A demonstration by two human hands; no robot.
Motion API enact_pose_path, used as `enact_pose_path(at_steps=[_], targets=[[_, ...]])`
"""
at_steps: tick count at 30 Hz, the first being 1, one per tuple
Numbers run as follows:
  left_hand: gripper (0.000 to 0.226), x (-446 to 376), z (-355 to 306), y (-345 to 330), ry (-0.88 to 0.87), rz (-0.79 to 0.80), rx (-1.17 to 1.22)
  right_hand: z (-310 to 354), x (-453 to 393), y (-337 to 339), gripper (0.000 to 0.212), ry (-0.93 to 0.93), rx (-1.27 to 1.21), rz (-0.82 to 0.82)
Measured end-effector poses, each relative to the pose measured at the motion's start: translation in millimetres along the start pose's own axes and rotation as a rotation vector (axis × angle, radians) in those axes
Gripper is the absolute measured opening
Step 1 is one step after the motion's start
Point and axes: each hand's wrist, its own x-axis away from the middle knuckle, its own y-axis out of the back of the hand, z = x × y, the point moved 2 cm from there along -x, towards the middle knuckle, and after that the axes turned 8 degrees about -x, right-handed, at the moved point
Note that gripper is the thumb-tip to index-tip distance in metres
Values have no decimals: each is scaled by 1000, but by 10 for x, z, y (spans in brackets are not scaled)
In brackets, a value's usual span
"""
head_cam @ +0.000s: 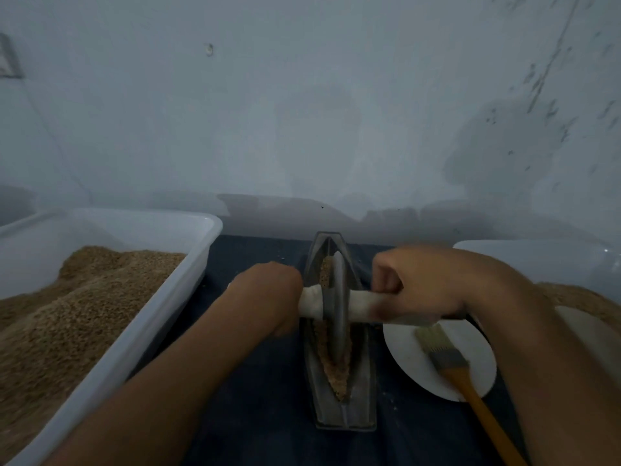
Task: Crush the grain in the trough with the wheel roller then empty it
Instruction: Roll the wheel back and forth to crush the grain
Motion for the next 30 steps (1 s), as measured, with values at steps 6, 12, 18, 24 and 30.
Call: enact_pose_path(at_steps=[6, 12, 18, 24, 30], targets=[[32, 228, -114, 104, -33, -41, -47, 173, 135, 16, 37, 12, 136, 119], [33, 174, -80, 81, -43, -34, -7, 96, 77, 8, 36, -22, 97, 100], [30, -47, -16, -96, 60, -264, 65, -145, -241, -132, 24, -17, -52, -134], [30, -289, 39, -250, 156, -573, 45, -308, -546, -316, 27, 55, -151, -502], [29, -328, 53, -273, 127, -634, 61, -367, -595, -359, 31, 68, -142, -531]])
